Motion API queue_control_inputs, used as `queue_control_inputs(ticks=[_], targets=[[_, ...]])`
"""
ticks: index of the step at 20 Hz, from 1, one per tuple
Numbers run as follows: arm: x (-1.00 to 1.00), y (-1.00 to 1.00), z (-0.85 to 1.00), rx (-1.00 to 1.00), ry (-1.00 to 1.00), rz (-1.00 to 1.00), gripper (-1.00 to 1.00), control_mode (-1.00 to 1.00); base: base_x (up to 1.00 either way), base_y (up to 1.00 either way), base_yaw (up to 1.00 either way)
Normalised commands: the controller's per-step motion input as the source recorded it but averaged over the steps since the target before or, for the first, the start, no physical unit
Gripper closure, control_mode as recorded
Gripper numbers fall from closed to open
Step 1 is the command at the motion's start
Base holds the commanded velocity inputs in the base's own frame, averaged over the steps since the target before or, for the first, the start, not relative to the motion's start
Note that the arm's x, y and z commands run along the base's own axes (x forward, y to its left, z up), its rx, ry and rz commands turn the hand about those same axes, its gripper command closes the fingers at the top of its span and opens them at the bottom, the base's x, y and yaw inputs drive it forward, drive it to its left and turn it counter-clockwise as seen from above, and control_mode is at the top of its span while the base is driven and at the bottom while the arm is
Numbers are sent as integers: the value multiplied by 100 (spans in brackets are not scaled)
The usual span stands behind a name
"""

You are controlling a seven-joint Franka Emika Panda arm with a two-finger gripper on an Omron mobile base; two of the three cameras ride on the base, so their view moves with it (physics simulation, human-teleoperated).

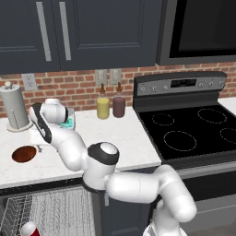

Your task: Pick up the cup and bowl from the counter, place them in the dishwasher, and close the dishwasher door.

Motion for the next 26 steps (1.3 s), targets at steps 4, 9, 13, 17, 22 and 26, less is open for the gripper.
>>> queue_control_inputs(ticks=[4, 9, 13, 17, 22, 26], targets=[[-3, 21, -14, -3, -12, 0, -100, -100, 0, 0, 0], [-6, 20, -3, -2, -9, 0, -100, -100, 0, 0, 0], [0, 4, -15, -4, -10, 0, -100, -100, 0, 0, 0], [-3, 0, -35, 0, -14, -5, -100, -100, 0, 0, 0], [-3, 0, -14, 2, -7, -14, -100, -100, 0, 0, 0], [0, 0, 0, 12, -2, -17, -100, -100, 0, 0, 0]])
